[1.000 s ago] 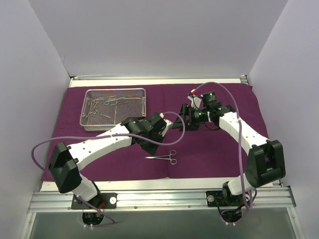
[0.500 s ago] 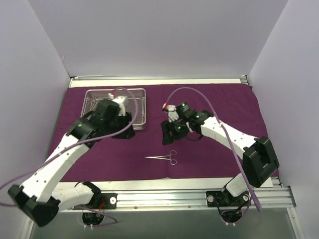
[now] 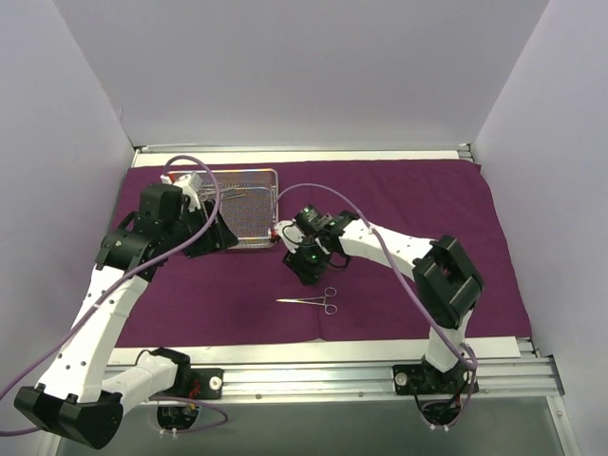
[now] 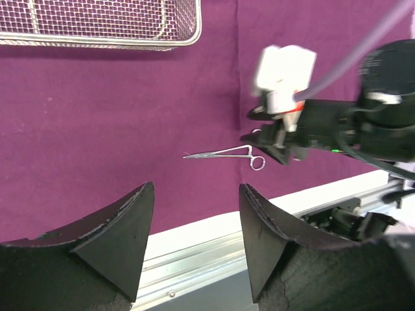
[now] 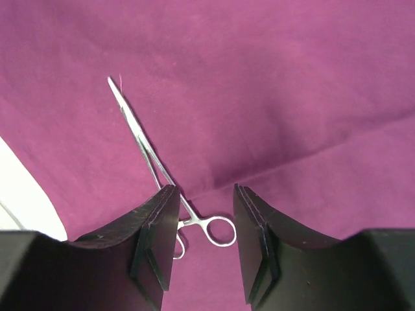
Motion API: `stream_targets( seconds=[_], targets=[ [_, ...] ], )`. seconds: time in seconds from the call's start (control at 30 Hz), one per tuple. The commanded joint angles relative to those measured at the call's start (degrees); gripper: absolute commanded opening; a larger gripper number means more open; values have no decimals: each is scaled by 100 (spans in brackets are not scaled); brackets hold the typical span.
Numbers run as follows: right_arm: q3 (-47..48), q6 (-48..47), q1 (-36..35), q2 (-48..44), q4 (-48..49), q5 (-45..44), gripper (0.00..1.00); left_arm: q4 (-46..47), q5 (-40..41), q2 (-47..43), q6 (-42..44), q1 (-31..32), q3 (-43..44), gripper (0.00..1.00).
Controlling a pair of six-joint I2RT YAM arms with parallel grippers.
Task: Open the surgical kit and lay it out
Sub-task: Pick up the medical item from the surgical kit.
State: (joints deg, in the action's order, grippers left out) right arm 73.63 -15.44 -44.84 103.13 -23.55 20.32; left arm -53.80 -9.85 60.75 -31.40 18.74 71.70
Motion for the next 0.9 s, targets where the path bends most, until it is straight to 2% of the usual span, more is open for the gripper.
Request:
stream_targets(
  seconds=[0.0,0.37,0.87],
  targets=[
    [284,-512,-226,207,-518,-54,38,124,-298,-195,-130,-99,19,63],
    [-182,-73,-895,14,-211,-274,43,142,-386,-239,-68,-90,-104,64],
    [-358,-310,-948,365,-211,-1038,42,124,-395,-204,-42,-81,-69,65]
  ],
)
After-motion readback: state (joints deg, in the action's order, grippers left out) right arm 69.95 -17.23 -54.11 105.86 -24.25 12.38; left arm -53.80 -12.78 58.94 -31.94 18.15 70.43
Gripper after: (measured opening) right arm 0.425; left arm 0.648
